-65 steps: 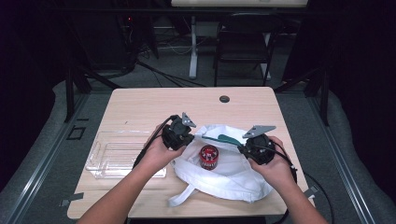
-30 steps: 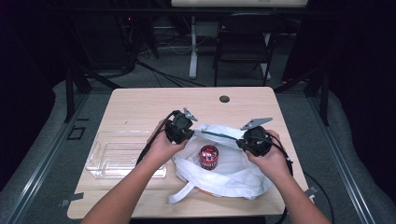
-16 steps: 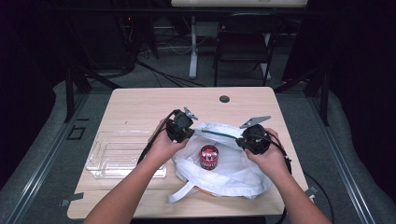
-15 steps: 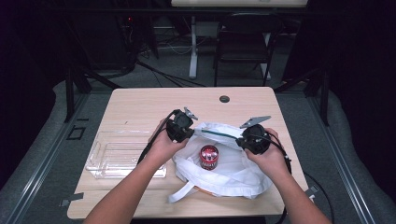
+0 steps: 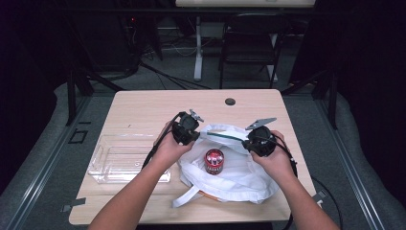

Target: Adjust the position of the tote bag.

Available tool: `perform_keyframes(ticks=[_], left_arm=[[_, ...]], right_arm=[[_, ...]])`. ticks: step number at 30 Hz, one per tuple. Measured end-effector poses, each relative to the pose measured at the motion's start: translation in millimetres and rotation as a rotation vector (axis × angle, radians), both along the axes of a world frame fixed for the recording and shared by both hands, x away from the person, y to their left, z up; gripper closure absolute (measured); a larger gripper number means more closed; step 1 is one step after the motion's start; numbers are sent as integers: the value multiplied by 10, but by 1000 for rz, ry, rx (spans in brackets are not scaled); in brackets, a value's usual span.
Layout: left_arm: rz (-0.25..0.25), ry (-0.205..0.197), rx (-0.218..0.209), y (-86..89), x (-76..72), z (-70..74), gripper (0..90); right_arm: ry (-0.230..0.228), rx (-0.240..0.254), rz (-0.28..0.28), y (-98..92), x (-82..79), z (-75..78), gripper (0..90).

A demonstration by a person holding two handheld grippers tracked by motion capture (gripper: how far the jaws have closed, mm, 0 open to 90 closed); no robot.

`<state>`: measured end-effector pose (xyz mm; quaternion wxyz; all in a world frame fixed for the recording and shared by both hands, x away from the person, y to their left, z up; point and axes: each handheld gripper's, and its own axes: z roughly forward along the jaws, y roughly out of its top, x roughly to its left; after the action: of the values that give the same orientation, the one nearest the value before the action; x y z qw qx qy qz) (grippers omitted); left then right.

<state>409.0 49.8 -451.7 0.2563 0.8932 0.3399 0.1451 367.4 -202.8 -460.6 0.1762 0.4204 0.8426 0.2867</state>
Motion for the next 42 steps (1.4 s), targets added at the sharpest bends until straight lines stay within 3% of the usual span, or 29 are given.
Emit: perform_keyframes(ticks=[21, 42], left_arm=[[22, 21, 7, -75, 139, -57, 886], [57, 39, 16, -115, 261, -163, 884]], right_arm=[[-5, -9, -37, -17, 141, -80, 881], [30, 3, -73, -14, 281, -166, 881]])
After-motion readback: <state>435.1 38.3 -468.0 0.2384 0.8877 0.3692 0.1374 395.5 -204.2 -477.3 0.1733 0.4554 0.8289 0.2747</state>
